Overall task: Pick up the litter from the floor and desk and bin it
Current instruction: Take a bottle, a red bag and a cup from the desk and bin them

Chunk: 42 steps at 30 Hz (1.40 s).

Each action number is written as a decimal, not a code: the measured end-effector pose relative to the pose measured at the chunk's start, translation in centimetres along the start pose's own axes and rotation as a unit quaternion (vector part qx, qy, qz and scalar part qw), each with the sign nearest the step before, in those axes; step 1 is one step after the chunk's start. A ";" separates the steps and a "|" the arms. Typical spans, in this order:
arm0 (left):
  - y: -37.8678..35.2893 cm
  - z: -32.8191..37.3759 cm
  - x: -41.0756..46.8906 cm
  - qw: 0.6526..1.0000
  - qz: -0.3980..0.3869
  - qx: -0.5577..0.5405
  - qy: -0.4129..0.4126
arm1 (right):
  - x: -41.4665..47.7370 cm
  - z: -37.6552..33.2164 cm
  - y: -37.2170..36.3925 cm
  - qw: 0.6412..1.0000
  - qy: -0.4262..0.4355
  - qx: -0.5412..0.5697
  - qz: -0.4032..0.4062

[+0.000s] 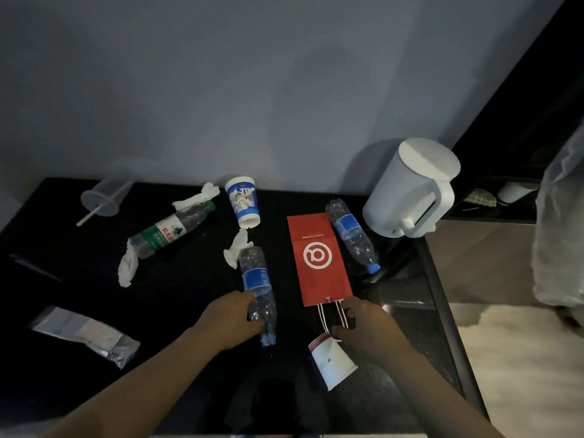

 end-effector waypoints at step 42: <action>-4.4 -2.2 9.5 0.947 -0.027 -0.216 0.237 | 3.1 2.4 -7.8 0.986 -0.098 0.086 -0.105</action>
Point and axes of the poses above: each hand's wrist, its own x-axis towards the middle knuckle, its own y-axis out of the back of the hand, z = x × y, the point moved 3 cm from there along x, towards the middle knuckle, and after that the axes turned 7 degrees about -z, right-handed, at the moved point
